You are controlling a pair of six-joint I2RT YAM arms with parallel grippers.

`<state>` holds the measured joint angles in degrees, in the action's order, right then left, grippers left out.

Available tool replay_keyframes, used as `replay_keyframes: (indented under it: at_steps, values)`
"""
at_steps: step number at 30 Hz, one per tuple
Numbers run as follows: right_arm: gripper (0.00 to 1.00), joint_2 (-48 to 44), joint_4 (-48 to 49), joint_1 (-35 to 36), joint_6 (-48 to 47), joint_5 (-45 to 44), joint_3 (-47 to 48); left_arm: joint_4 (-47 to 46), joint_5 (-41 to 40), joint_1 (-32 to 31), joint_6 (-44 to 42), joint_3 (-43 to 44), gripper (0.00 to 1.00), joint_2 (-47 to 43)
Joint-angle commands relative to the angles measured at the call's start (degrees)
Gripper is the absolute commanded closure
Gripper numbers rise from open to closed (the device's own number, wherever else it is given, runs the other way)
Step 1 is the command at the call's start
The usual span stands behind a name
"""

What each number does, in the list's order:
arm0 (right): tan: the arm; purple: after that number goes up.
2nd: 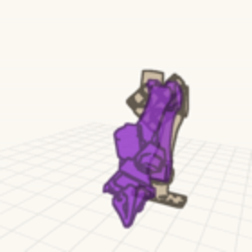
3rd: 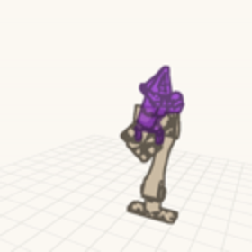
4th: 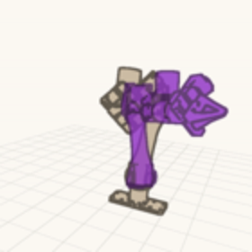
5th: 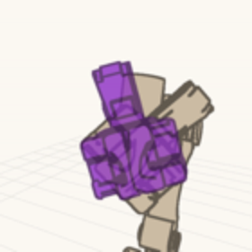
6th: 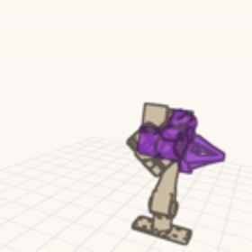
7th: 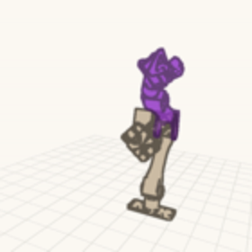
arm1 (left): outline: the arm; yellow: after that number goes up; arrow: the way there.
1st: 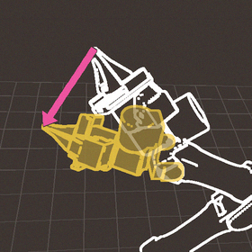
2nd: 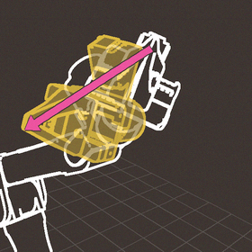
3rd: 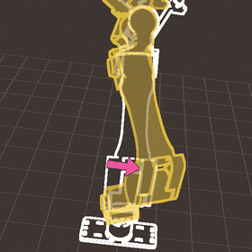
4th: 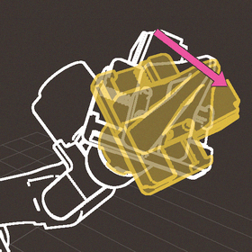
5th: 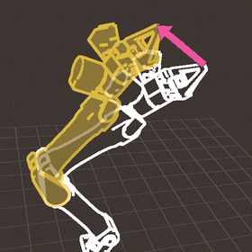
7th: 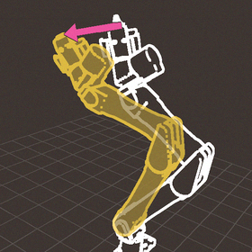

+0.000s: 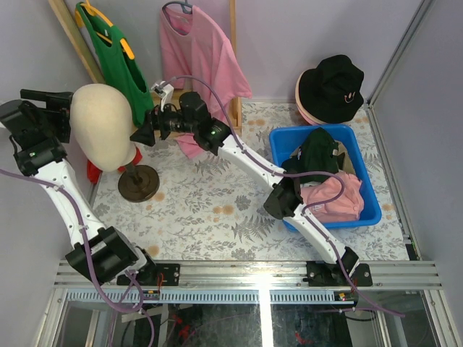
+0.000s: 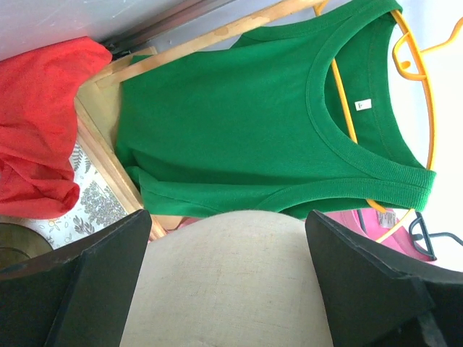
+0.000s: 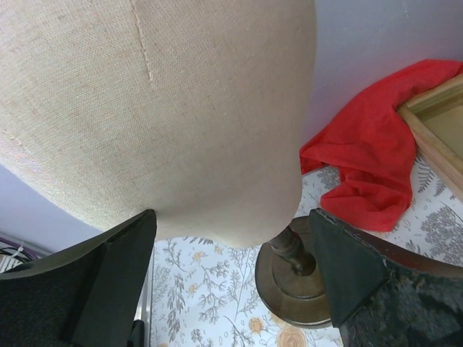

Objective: Stack the hats
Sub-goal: Move the hat stand to the center of the board.

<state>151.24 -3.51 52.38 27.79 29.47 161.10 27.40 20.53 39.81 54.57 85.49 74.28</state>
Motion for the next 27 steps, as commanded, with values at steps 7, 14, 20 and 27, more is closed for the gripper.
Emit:
replay_keyframes:
  at_steps: [7, 14, 20, 27]
  values:
    - [0.07, -8.1, 2.4, -0.5, -1.5, -1.3, 1.0, 17.8, 1.7, -10.3, -3.3, -0.5, 0.15, 1.2]
    - [0.07, -9.9, 0.4, -0.7, -2.6, -1.2, 0.7, 19.6, -1.1, -16.0, -2.0, 0.1, 0.16, -0.6]
    - [0.07, -11.2, 0.6, -0.9, -2.8, -1.9, 0.3, 20.6, -2.1, -18.8, -0.5, 0.8, 0.16, -1.2]
    - [0.07, -12.3, 1.1, -1.1, -2.8, -2.0, 0.2, 21.5, -2.9, -22.7, 0.8, 4.3, 0.17, -0.2]
